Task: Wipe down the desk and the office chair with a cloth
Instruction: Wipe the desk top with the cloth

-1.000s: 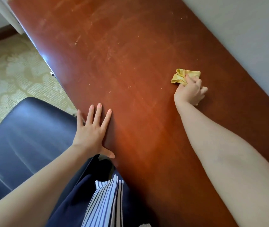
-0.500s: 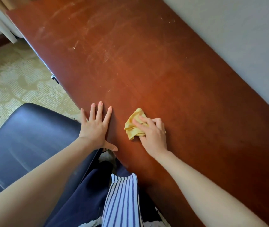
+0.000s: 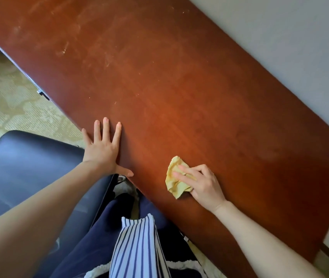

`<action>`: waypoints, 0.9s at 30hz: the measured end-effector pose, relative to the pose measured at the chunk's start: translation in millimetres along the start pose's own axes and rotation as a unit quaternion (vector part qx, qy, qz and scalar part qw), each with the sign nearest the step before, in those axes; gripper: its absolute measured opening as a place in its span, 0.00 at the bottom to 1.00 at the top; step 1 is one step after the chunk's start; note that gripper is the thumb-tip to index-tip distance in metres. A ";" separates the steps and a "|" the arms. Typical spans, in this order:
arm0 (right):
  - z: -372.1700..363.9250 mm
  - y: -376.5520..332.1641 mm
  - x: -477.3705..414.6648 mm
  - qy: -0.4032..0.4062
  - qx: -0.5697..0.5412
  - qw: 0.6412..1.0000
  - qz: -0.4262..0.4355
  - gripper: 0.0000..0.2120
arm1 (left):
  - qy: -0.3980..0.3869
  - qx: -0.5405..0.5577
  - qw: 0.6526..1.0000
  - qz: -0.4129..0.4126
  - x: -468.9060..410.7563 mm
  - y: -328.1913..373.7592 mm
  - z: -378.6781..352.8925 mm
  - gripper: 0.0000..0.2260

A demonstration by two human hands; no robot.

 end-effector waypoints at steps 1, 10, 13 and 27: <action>2.8 9.9 -4.2 0.012 0.004 1.000 -0.016 0.30 | 0.000 -0.004 1.000 0.001 0.2 -0.1 0.1 0.68; 28.1 92.5 -76.7 0.073 0.018 0.974 -0.212 0.23 | 0.008 0.003 1.000 -0.006 0.7 3.3 -1.0 0.68; 20.3 95.0 -115.0 0.074 0.013 0.941 -0.329 0.21 | 0.009 0.005 1.000 -0.012 2.0 6.2 -0.6 0.69; -43.3 -4.6 -219.8 -0.032 0.015 0.981 -0.191 0.21 | 0.046 0.169 0.984 0.014 40.2 -12.3 -21.1 0.58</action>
Point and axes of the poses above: each hand's wrist, its own x-axis away from the middle knuckle, its own z-axis out of the back of the hand, y = z × x, the point moved 1 cm from there along -x, towards the middle knuckle, and after that the axes turned 3 degrees about -z, right-handed, at the moved point
